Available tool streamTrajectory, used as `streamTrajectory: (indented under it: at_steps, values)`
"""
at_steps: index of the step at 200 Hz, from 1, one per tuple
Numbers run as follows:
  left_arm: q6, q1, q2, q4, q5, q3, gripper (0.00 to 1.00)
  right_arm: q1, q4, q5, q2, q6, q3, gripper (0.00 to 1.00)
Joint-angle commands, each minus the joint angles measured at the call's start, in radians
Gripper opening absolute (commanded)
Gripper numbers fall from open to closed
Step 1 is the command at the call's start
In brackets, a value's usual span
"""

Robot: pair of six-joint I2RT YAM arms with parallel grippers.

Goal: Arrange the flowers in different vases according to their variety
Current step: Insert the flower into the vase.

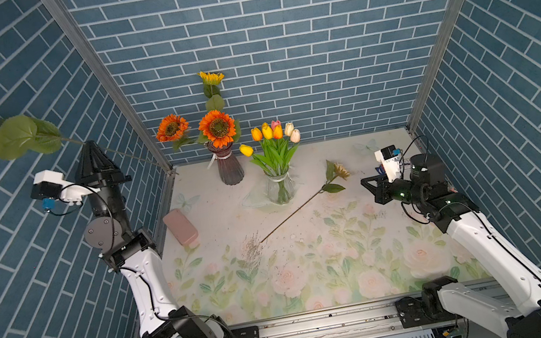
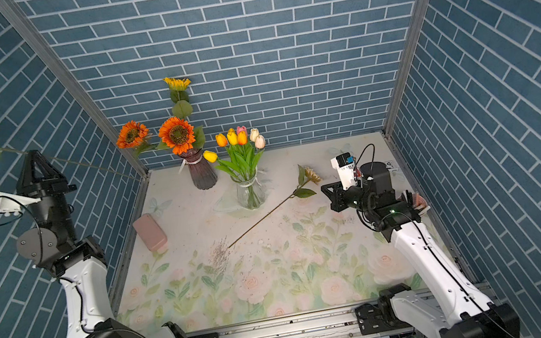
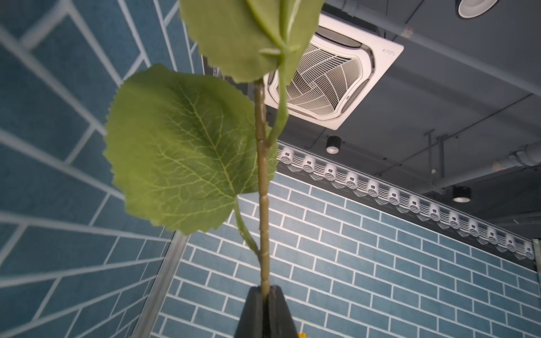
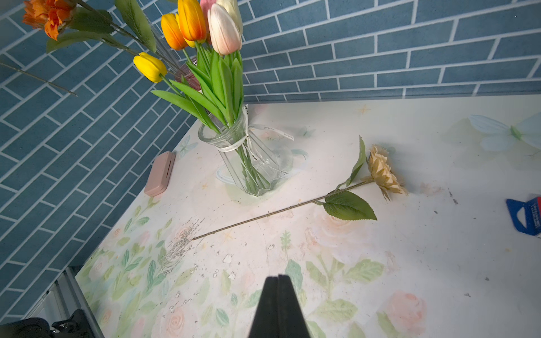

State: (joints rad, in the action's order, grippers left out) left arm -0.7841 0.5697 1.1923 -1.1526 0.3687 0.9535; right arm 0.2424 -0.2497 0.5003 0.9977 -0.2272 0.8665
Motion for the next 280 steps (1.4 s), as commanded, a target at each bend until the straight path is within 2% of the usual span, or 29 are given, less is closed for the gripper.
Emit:
streamTrajectory:
  at_steps: [1, 45, 109, 139, 176, 190, 242, 280]
  values:
    - [-0.077, 0.001, 0.006, -0.137, -0.018, -0.078, 0.00, 0.001, 0.028, 0.027, 0.005, 0.025, 0.007, 0.00]
    - [-0.122, -0.053, 0.053, -0.278, -0.021, -0.187, 0.00, 0.000, 0.020, 0.032, 0.013, 0.028, 0.007, 0.00]
    - [-0.110, -0.236, 0.199, -0.548, -0.068, -0.213, 0.00, 0.000, 0.016, 0.025, 0.013, 0.029, 0.002, 0.00]
    - [0.018, -0.337, 0.220, -0.573, -0.079, -0.210, 0.00, 0.000, 0.017, 0.023, 0.021, 0.031, -0.005, 0.00]
    - [0.327, -0.432, 0.160, -0.437, -0.090, -0.182, 0.00, 0.001, 0.008, 0.020, 0.040, 0.047, -0.001, 0.00]
    - [0.394, -0.443, 0.152, -0.405, -0.066, -0.158, 0.00, 0.001, 0.001, 0.018, 0.053, 0.052, 0.008, 0.00]
    - [0.419, -0.454, 0.210, -0.463, -0.015, -0.080, 0.00, 0.000, 0.017, 0.033, 0.109, 0.038, 0.035, 0.00]
    - [0.405, -0.468, 0.301, -0.569, -0.042, -0.041, 0.00, 0.000, 0.011, 0.045, 0.132, 0.032, 0.059, 0.00]
